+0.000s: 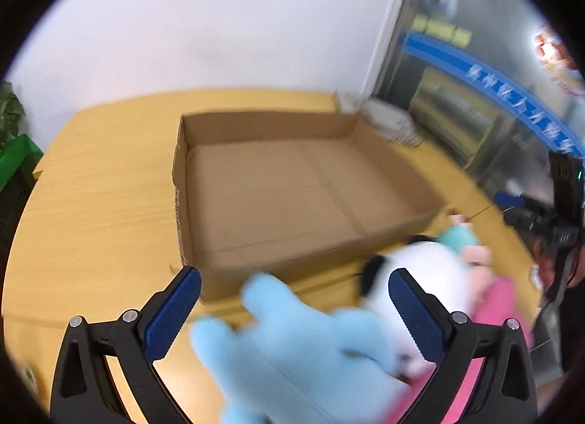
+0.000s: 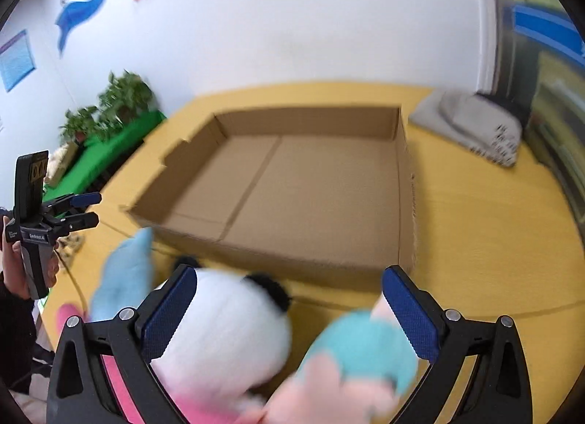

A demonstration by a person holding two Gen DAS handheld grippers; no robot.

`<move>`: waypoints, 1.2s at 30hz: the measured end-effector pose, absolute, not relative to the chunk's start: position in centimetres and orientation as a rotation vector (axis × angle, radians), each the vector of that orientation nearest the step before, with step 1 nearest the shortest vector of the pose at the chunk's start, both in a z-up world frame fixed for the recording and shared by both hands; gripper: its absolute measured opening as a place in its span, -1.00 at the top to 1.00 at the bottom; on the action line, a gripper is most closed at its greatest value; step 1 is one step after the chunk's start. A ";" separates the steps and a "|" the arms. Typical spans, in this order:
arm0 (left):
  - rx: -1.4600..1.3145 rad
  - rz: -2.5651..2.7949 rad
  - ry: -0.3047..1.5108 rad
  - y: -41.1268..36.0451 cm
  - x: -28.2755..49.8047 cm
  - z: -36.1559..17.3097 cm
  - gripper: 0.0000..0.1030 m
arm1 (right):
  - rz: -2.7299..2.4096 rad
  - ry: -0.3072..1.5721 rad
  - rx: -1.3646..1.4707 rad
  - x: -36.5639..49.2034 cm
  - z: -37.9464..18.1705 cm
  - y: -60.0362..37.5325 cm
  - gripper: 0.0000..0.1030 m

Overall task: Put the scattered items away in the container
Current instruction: 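Move both grippers toward the large pink plush beside the box, then close both grippers on the large pink plush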

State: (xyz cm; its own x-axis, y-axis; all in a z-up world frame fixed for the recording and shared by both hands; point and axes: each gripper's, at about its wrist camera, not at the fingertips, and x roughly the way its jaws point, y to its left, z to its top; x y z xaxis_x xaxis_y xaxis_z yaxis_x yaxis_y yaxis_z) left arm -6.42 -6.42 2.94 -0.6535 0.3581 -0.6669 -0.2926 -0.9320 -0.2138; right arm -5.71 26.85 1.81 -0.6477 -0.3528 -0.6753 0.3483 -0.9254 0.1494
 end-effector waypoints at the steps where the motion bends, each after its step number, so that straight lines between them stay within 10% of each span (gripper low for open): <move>1: -1.036 2.575 -0.143 -6.3 -4.0 3.5 -0.99 | -2.545 0.015 1.013 -3.5 2.3 26.6 -0.99; 11: -1.069 2.557 -0.309 -5.5 10.5 0.6 -0.99 | -2.532 0.190 1.036 12.9 -2.0 25.0 -0.99; 30: -1.262 2.303 -0.400 -5.9 11.8 -9.7 -0.97 | -2.434 -0.262 1.127 11.8 -10.1 31.2 -0.88; 36: -1.214 2.263 -0.450 -6.0 12.4 -9.8 -0.34 | -2.430 -0.297 1.103 12.5 -10.5 30.8 -0.58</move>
